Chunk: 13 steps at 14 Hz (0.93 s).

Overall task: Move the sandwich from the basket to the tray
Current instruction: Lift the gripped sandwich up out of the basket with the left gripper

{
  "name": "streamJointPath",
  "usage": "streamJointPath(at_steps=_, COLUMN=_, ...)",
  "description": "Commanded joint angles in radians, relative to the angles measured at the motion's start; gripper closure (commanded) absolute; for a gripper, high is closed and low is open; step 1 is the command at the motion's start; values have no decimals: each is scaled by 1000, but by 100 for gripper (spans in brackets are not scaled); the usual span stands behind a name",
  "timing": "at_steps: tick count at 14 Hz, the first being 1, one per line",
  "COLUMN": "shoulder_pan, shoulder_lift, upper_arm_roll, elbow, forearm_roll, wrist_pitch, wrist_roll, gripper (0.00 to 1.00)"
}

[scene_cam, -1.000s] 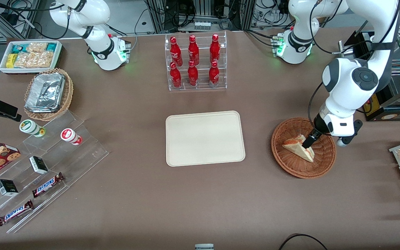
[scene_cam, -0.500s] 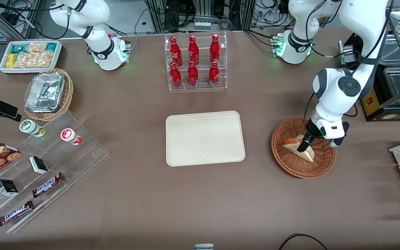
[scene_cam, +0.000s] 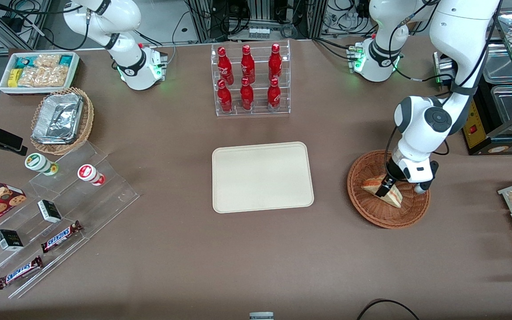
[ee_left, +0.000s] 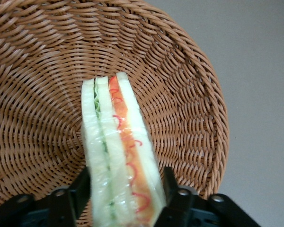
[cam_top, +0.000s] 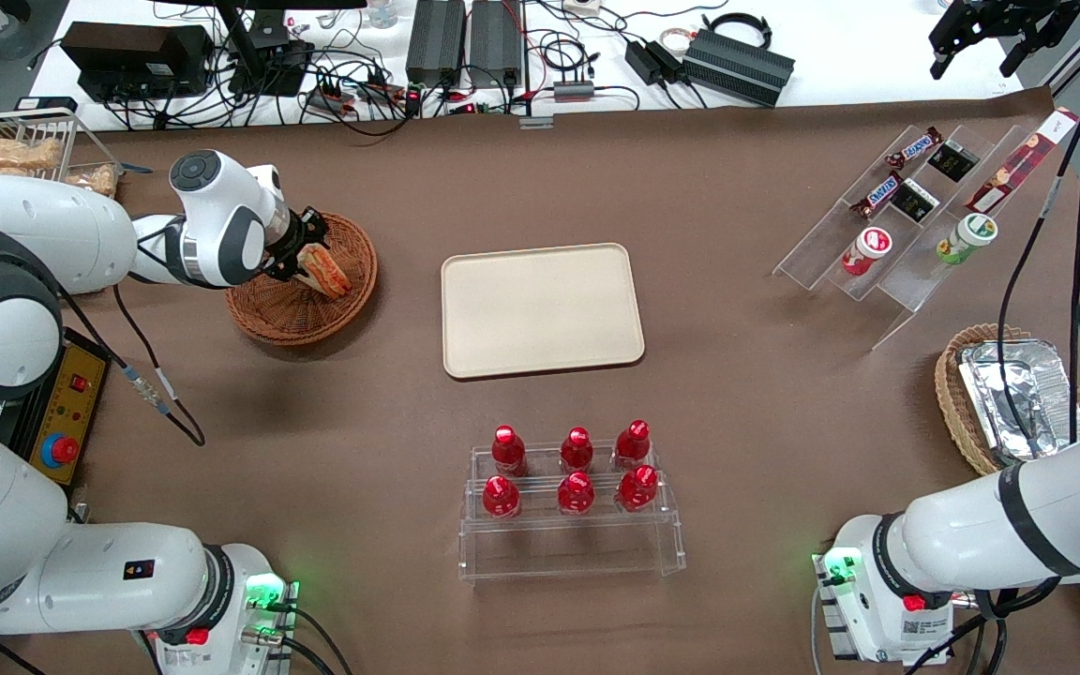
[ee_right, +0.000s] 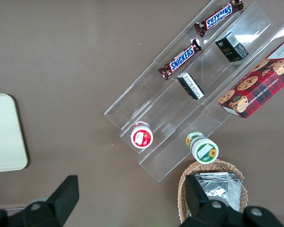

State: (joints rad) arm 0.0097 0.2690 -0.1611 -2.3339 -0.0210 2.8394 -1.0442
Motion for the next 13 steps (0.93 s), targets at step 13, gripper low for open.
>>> streamJointPath(at_steps=13, shoulder_pan=-173, shoulder_lift=-28, upper_arm_roll=-164, elbow=562, forearm_roll=132, wrist_pitch=-815, wrist_roll=59, gripper=100)
